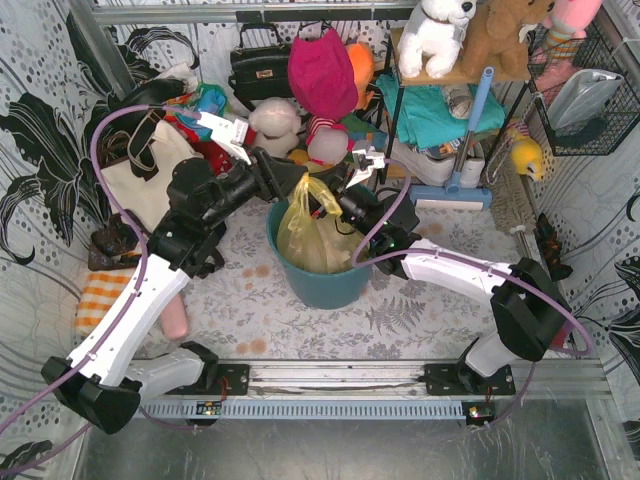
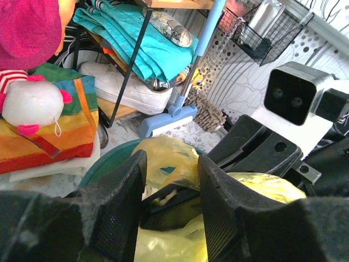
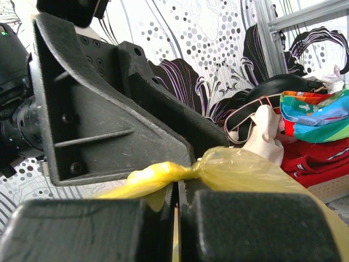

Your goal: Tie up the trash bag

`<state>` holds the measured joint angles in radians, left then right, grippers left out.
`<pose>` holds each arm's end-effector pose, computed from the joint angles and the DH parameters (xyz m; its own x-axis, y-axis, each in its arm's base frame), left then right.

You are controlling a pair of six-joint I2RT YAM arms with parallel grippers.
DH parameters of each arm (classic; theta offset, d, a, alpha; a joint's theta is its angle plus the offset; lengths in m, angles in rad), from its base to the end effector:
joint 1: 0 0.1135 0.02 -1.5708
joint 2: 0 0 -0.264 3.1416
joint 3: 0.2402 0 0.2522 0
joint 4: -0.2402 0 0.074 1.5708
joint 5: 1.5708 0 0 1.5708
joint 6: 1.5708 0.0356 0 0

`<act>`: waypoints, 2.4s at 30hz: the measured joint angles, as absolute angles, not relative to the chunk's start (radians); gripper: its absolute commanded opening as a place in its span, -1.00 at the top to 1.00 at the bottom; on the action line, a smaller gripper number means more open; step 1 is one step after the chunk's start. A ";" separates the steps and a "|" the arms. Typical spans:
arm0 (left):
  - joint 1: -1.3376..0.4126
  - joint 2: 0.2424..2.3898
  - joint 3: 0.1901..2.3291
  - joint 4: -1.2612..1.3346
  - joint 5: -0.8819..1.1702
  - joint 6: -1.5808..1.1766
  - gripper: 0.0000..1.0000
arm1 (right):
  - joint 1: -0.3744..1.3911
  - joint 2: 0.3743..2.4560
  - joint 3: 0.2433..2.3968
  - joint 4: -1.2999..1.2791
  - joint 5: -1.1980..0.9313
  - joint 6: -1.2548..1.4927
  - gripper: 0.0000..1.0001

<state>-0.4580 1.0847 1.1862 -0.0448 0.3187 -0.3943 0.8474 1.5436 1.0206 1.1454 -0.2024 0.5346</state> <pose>0.2121 -0.1170 0.4375 -0.2222 -0.2972 -0.9286 0.6663 0.6491 -0.3671 0.2220 0.2622 0.3705 -0.0971 0.6440 -0.7588 -0.9215 0.2300 0.3131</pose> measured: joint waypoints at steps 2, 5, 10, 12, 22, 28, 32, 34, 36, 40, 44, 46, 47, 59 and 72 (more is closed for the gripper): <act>-0.483 1.100 1.208 -0.063 0.313 -0.379 -0.06 | 0.847 1.544 1.017 1.146 -0.202 0.532 1.00; -0.525 1.118 1.245 -0.107 0.271 -0.328 -0.07 | 0.846 1.544 1.009 1.153 -0.199 0.527 1.00; -0.637 1.121 1.300 -0.155 0.225 -0.271 -0.07 | 0.849 1.544 0.991 1.163 -0.194 0.501 1.00; -0.658 1.108 1.304 -0.167 0.218 -0.259 -0.09 | 0.848 1.544 0.979 1.180 -0.186 0.492 1.00; -0.688 0.998 1.277 -0.250 0.009 -0.241 -0.13 | 0.849 1.544 0.950 1.344 -0.171 0.447 1.00; -0.688 0.902 1.235 -0.246 -0.135 -0.278 -0.13 | 0.849 1.544 0.947 1.423 -0.168 0.409 1.00; -0.688 0.891 1.232 -0.244 -0.173 -0.307 -0.10 | 0.849 1.552 0.947 1.464 -0.168 0.398 1.00; -0.688 0.893 1.223 -0.239 -0.184 -0.326 -0.08 | 0.849 1.565 0.947 1.488 -0.168 0.399 1.00; -0.688 0.899 1.201 -0.236 -0.190 -0.344 -0.07 | 0.849 1.584 0.948 1.516 -0.168 0.400 1.00; -0.688 0.923 1.144 -0.232 -0.189 -0.374 -0.06 | 0.849 1.619 0.948 1.551 -0.168 0.411 1.00; -0.688 0.938 1.104 -0.221 -0.163 -0.381 -0.06 | 0.849 1.628 0.950 1.562 -0.168 0.430 1.00; -0.688 0.943 1.093 -0.211 -0.156 -0.381 -0.06 | 0.849 1.628 0.950 1.565 -0.168 0.435 1.00; -0.688 0.944 1.087 -0.204 -0.152 -0.381 -0.06 | 0.849 1.628 0.950 1.565 -0.168 0.438 1.00; -0.686 1.000 1.041 -0.139 0.082 -0.360 0.18 | 0.848 1.628 0.950 1.576 -0.167 0.464 1.00; -0.686 0.852 1.029 -0.267 -0.059 -0.227 0.07 | 0.848 1.628 0.950 1.576 -0.156 0.467 1.00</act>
<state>-0.6865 0.8516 1.0294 -0.2668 -0.0593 -0.2272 0.8482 1.6283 0.9497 1.5761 -0.1562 0.4675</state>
